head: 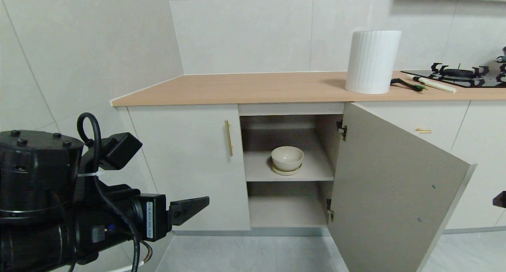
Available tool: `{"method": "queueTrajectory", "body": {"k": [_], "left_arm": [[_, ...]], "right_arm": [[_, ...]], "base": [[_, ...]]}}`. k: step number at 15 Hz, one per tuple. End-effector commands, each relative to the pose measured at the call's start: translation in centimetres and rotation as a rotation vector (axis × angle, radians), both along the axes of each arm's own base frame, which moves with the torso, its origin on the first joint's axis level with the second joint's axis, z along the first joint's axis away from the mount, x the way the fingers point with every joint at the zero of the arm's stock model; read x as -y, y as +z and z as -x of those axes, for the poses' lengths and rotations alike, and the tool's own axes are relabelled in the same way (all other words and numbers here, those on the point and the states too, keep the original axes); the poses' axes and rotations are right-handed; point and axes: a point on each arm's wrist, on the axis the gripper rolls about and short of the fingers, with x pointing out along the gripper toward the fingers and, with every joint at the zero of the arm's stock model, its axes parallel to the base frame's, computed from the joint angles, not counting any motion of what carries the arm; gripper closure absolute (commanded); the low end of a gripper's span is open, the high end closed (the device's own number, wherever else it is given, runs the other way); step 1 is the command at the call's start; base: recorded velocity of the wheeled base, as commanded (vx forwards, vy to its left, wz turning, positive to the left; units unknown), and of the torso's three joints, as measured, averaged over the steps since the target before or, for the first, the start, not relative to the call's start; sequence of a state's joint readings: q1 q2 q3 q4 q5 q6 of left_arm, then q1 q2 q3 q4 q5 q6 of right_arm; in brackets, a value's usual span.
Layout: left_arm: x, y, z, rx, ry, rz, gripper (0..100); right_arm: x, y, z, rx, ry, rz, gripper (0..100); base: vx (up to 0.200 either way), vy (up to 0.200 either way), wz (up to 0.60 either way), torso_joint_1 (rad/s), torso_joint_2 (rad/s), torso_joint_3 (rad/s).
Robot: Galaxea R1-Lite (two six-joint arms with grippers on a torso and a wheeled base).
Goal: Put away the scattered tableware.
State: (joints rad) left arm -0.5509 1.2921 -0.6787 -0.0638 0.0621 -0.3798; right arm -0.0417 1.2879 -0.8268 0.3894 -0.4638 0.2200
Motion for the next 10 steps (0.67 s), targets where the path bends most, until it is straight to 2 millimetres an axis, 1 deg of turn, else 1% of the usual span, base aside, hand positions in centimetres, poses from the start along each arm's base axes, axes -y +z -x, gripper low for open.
{"method": "queueTrajectory", "body": {"k": [1,4,8,10], "left_arm": [[0.0,0.0,0.0,0.002,0.001,0.001,0],[0.0,0.1,0.0,0.003,0.001,0.002,0],[0.0,0.1,0.0,0.004,0.001,0.003,0],[0.0,0.1,0.0,0.004,0.001,0.003,0]], "right_arm": [[0.5,-2.3,-2.4,-0.054,-0.017,-0.022,0],[0.4,-3.0,-3.6,-0.021,0.025,-0.074,0],[0.3,-3.6,-4.2,0.026,0.066,-0.116,0],[-0.5,-3.9,-4.4,0.050,0.102,-0.146,0]], "base": [[0.000,0.000,0.00,0.000,0.00,0.000],[0.000,0.000,0.00,0.000,0.00,0.000],[0.000,0.000,0.00,0.000,0.00,0.000],[0.000,0.000,0.00,0.000,0.00,0.000]]}}
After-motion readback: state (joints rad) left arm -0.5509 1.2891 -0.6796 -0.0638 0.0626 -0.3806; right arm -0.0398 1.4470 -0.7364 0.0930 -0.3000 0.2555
